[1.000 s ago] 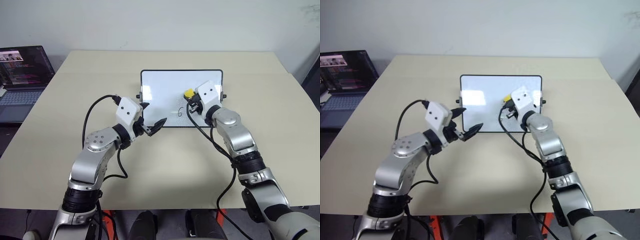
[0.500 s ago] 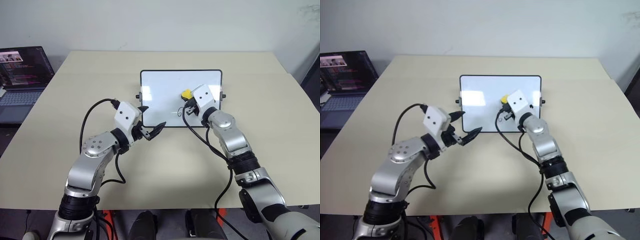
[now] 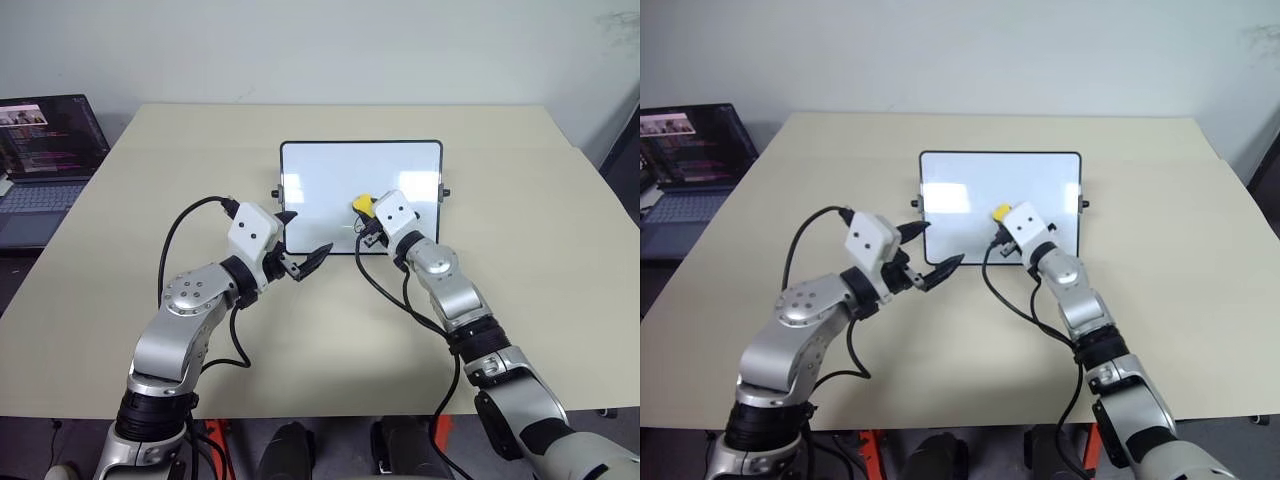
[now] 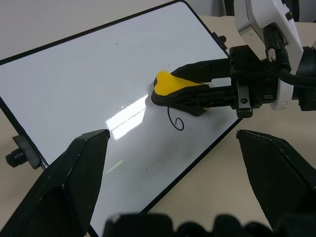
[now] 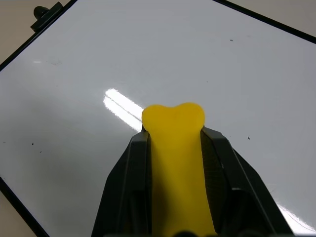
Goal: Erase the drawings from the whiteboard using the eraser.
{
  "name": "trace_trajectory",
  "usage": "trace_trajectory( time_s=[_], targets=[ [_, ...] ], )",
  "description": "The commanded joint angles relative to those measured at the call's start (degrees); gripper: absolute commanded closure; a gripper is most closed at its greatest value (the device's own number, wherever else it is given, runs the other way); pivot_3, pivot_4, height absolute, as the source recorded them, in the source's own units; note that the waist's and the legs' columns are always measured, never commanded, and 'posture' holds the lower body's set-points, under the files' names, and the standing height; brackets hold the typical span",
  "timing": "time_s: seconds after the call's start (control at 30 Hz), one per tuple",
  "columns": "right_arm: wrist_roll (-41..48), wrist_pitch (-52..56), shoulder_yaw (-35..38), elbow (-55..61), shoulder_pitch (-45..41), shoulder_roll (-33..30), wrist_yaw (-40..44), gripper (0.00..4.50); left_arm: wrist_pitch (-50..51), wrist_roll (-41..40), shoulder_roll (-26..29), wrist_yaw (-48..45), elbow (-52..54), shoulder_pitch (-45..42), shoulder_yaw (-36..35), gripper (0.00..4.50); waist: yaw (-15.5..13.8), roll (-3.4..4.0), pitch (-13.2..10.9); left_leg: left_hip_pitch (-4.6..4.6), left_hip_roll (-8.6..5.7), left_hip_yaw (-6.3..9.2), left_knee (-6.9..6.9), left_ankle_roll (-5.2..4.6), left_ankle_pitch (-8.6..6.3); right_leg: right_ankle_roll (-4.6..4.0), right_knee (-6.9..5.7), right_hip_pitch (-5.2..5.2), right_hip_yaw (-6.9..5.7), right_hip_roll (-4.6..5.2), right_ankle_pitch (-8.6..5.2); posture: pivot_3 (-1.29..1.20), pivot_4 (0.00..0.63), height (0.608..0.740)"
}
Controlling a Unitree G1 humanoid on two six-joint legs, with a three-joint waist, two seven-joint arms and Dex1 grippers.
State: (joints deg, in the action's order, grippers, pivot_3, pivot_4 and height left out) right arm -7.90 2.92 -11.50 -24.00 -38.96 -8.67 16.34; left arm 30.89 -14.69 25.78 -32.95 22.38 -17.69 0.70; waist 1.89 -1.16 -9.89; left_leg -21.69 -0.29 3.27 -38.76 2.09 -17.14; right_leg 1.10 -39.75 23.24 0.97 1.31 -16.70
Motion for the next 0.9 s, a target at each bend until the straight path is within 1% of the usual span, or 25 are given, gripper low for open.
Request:
trace_trajectory(
  time_s=[0.03,0.23,0.53,0.73,0.9],
  targets=[
    [-0.59,0.8,-0.1,-0.91,0.91,-0.5,0.6,3.4,0.1,-0.61,0.46,0.4,2.13,-1.85,-0.46,0.0,-0.01,0.0,0.0,0.0,0.0,0.0,0.0,0.0,0.0,0.0,0.0,0.0,0.0,0.0,0.0,0.0,0.15,0.74],
    [-1.04,1.42,-1.01,-0.14,2.05,-0.34,1.38,3.4,-0.07,-0.59,0.37,0.53,1.58,-2.13,-0.71,0.0,-0.01,-0.01,0.01,0.01,0.0,-0.01,0.0,0.0,0.0,0.0,0.0,0.0,0.01,0.0,0.0,0.0,0.15,0.74],
    [-2.98,0.93,-5.2,0.46,5.29,-0.85,5.46,3.4,-1.69,-0.35,0.34,0.4,0.11,-1.27,-0.97,0.0,0.04,-0.04,0.04,0.21,0.0,-0.04,0.0,0.0,0.0,0.0,-0.1,-0.13,0.05,-0.02,0.0,0.0,0.15,0.74],
    [-2.94,1.41,-5.13,1.82,6.21,-1.45,6.66,3.4,-1.02,-0.48,0.27,0.9,0.76,-1.25,-0.98,0.0,0.03,-0.04,0.04,0.32,0.0,-0.06,0.0,0.0,0.0,0.0,-0.17,-0.21,0.07,-0.02,0.0,0.0,0.15,0.74],
    [-2.35,3.29,-4.13,5.58,7.18,-2.58,7.94,3.4,-0.66,-0.64,0.11,1.31,0.69,-1.64,-0.73,0.0,-0.04,-0.04,0.04,0.29,0.0,-0.05,0.0,0.0,0.0,0.0,-0.12,-0.21,0.07,-0.02,0.0,0.0,0.15,0.74]
  ],
)
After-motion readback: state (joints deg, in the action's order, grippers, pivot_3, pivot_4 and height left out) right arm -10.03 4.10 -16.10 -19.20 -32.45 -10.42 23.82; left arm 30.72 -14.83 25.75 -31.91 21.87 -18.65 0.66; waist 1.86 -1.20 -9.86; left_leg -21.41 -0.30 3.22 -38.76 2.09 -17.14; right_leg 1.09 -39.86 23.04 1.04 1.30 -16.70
